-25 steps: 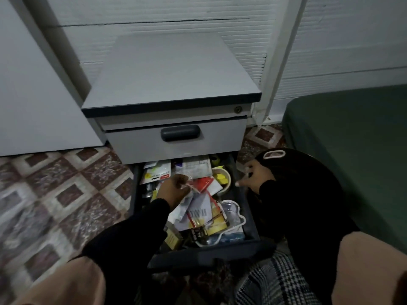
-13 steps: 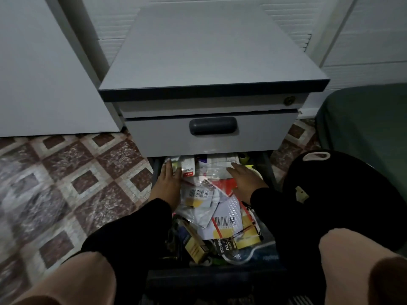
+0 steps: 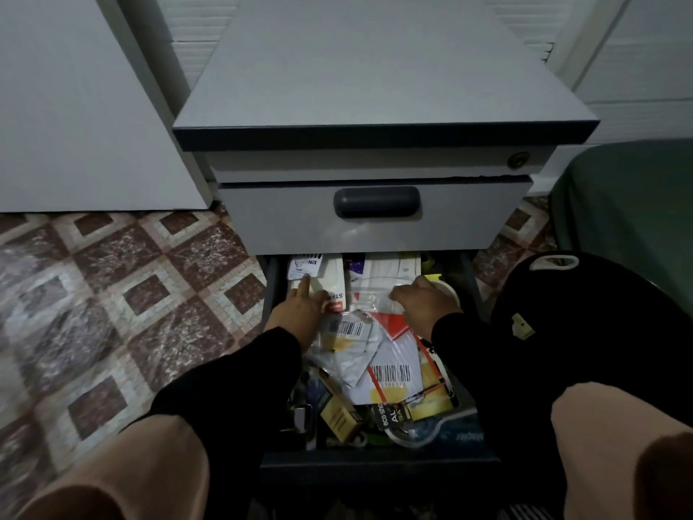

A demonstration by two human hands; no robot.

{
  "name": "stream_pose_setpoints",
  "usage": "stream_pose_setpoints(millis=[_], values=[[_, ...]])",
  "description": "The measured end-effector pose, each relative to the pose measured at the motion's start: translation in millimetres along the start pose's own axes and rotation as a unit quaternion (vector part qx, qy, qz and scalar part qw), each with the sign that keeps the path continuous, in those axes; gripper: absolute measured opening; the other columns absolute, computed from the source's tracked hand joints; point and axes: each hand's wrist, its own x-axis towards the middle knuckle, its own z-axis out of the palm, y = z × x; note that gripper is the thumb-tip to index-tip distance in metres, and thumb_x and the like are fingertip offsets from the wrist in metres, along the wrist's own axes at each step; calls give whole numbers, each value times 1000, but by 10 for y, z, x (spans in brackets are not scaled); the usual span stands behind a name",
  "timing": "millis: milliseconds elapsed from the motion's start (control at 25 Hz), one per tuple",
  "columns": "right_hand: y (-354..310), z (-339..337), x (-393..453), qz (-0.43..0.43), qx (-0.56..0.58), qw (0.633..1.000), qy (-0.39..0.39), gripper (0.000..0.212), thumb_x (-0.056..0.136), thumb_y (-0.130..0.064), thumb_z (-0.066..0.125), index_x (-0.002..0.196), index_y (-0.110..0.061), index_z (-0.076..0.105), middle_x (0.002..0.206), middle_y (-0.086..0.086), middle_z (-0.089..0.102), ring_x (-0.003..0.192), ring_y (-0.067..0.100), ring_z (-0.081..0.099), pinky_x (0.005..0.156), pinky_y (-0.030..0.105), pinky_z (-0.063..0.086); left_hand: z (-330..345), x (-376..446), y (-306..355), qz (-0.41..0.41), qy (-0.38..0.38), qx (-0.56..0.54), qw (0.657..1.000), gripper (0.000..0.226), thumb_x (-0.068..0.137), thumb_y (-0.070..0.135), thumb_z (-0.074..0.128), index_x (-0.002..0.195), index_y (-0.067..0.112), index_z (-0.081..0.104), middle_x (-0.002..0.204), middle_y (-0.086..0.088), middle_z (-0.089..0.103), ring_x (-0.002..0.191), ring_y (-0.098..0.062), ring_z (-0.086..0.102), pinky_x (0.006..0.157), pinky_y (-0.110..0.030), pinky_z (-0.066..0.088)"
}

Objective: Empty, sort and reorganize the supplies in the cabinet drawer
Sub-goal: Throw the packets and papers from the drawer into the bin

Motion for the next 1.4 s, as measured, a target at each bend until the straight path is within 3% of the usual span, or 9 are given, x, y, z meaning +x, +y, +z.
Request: stream_pose_setpoints(millis=[160, 320, 480, 560, 760, 920, 1080, 1280, 1400], values=[[78, 9, -161, -50, -24, 997, -61, 52, 89, -8, 46, 138, -26, 43, 143, -5, 44, 122, 26, 40, 107, 32, 32, 29, -183, 31, 51, -54, -8, 997, 54, 90, 9, 48, 141, 15, 31, 147, -8, 35, 134, -28, 34, 109, -37, 35], [102, -26, -472, -71, -20, 993, -89, 46, 87, -2, 47, 130, -17, 49, 135, 5, 42, 111, 30, 52, 90, 32, 41, 43, -374, 97, 58, -57, -23, 996, 59, 93, 20, 49, 146, 18, 23, 142, -10, 41, 129, -29, 42, 104, -40, 39], [107, -61, -717, -60, -22, 993, -95, 17, 90, -3, 43, 94, -12, 57, 110, 11, 42, 98, 30, 56, 78, 34, 42, -51, -503, 147, 78, -21, 10, 997, 41, 95, 37, 46, 134, 24, 48, 137, -7, 43, 126, -27, 42, 102, -39, 40], [109, -88, -762, -1, -12, 996, -91, 24, 94, -9, 41, 72, -15, 50, 104, 11, 42, 102, 30, 55, 77, 31, 42, -28, -566, 183, 44, 29, 17, 998, 44, 91, 48, 47, 128, 23, 51, 137, -4, 42, 125, -25, 41, 101, -37, 39], [159, -33, -739, 159, 133, 978, -15, 25, 92, -23, 52, 113, -9, 51, 129, 15, 47, 117, 30, 51, 94, 32, 43, 85, -669, 248, -12, -10, -19, 1000, 103, 65, 84, 47, 143, 22, 24, 152, -5, 23, 140, -26, 23, 114, -43, 22], [150, 86, -690, 238, 251, 938, -31, 78, 78, -43, 71, 135, -5, 33, 136, 14, 46, 123, 29, 49, 100, 35, 42, 105, -642, 311, 21, -5, -11, 1000, 138, 39, 101, 11, 150, 19, 10, 159, -3, 2, 147, -22, 5, 118, -46, 8], [196, 118, -617, 280, 310, 908, -25, 79, 70, -31, 81, 129, -4, 34, 129, 13, 54, 116, 31, 55, 95, 35, 46, 149, -619, 372, 41, 26, 15, 999, 110, 71, 81, 43, 151, 16, 4, 150, -5, 27, 138, -24, 27, 115, -42, 19], [192, 81, -642, 315, 411, 856, -5, 78, 73, -25, 79, 133, -1, 36, 131, 15, 52, 120, 31, 51, 94, 33, 42, 138, -586, 359, 33, 41, -92, 994, 98, 66, 85, 42, 142, 23, 27, 155, -7, 15, 144, -25, 16, 117, -44, 20], [205, 114, -622, 324, 458, 827, -23, 74, 68, -17, 83, 126, 1, 42, 126, 13, 55, 116, 31, 54, 93, 34, 46, 146, -578, 358, 29, 33, -96, 994, 87, 75, 73, 50, 138, 16, 29, 145, -7, 35, 135, -22, 35, 113, -40, 26]])
